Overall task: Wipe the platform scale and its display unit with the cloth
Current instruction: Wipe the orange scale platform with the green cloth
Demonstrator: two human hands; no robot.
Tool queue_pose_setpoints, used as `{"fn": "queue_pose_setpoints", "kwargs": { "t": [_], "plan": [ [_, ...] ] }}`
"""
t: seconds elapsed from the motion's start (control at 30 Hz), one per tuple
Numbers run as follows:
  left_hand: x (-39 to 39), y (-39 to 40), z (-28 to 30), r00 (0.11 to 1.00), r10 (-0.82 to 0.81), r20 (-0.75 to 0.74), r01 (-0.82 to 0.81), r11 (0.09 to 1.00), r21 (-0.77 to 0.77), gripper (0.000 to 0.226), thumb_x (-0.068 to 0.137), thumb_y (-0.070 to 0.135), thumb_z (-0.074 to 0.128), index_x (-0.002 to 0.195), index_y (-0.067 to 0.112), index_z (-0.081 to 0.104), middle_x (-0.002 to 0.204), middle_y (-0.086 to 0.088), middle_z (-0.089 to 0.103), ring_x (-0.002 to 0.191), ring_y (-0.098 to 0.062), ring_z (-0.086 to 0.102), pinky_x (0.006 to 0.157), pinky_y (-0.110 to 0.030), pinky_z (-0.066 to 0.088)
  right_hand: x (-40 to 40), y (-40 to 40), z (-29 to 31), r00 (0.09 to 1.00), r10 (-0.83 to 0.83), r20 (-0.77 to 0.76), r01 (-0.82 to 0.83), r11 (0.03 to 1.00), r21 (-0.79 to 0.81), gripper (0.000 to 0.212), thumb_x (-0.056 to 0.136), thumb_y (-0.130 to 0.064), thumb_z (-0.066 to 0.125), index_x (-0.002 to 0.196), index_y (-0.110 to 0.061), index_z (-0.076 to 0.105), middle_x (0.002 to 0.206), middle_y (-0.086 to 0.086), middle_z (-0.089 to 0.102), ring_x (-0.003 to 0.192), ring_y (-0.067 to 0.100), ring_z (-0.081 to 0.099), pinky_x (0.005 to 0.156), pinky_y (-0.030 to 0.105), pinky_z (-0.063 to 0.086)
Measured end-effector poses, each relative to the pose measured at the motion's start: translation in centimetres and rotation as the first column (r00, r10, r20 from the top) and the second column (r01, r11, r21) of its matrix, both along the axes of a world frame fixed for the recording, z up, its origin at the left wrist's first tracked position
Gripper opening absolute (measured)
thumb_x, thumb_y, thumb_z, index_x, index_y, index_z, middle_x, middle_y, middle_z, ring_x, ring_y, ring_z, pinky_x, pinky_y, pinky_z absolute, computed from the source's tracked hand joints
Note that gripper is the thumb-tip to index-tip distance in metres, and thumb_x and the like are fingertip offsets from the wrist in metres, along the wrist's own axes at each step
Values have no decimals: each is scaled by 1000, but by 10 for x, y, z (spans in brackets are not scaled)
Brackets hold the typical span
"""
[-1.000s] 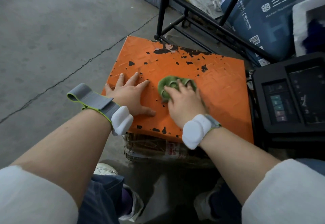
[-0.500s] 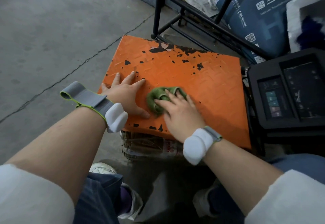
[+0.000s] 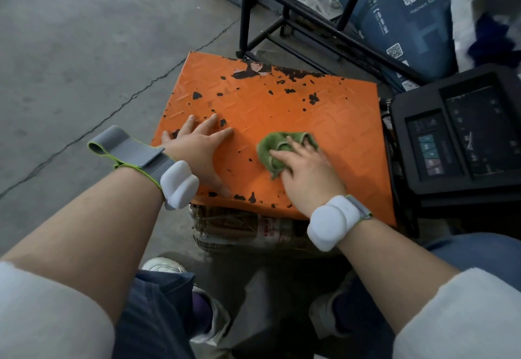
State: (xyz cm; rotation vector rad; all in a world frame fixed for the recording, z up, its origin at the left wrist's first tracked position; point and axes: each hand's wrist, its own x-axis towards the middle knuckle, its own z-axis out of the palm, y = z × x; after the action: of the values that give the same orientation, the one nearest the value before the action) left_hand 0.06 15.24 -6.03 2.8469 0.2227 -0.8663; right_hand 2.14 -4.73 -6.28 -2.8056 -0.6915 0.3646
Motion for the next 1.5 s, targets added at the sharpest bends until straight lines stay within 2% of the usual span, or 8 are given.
{"fn": "queue_pose_setpoints", "kwargs": {
  "t": [0.23,0.43,0.63,0.83,1.0,1.2,1.4,1.5],
  "plan": [
    [1,-7,1,1000,-23,19,24,1000,-8,125,53,70,74,147,43,-4,157,11,-18,146,-28,-15,113,-64,9,-34,6,-1,968,244,-58,-242,969,44,48,94,-18,42,140,-30,41,158,4,16,146,28,11,119,44,-3],
    [-2,-18,-3,999,-43,28,43,999,-5,123,55,70,73,147,43,-5,157,10,-18,145,-28,-17,112,-66,7,-9,-12,4,1000,3,-6,-3,1000,9,47,96,-21,41,140,-36,39,158,0,15,146,23,14,119,38,0],
    [-1,-18,-2,998,-45,39,45,999,3,122,57,67,74,146,44,-5,157,10,-17,145,-28,-15,112,-67,8,-33,-8,5,951,297,-82,-293,955,53,47,94,-19,42,139,-32,41,158,-2,15,146,22,10,118,36,-4],
    [-1,-16,-1,999,-42,30,43,999,-17,122,56,71,72,147,43,-5,157,10,-18,145,-28,-17,112,-66,6,1,-19,8,999,-36,-16,36,998,42,45,96,-19,41,138,-35,41,157,-3,18,145,22,14,119,34,2],
    [-1,-21,-2,996,-48,72,49,999,-5,118,59,74,67,147,42,-5,157,10,-18,145,-29,-16,113,-64,2,-20,-13,1,976,210,-61,-207,977,53,48,96,-19,40,141,-34,37,158,-4,14,147,20,8,118,35,-4],
    [-1,-21,-7,995,-39,88,41,999,-15,108,66,77,58,147,43,-4,158,10,-16,146,-27,-15,115,-61,0,10,-19,9,995,-96,-26,97,994,55,45,97,-18,38,139,-35,40,157,-3,18,145,23,14,119,35,4],
    [3,-24,-7,994,-30,104,34,999,-32,105,69,75,56,148,41,-4,158,10,-15,146,-27,-13,115,-60,2,-19,-8,1,975,211,-63,-206,975,77,48,96,-17,41,141,-32,39,158,-2,15,147,21,8,118,34,-6],
    [4,-24,-6,995,-28,93,32,999,-44,105,69,73,59,148,41,-3,158,10,-16,146,-26,-14,116,-60,2,-2,-14,5,993,107,-52,-103,992,68,46,96,-18,40,139,-35,40,157,-6,17,146,19,12,118,31,-2]
  ]
}}
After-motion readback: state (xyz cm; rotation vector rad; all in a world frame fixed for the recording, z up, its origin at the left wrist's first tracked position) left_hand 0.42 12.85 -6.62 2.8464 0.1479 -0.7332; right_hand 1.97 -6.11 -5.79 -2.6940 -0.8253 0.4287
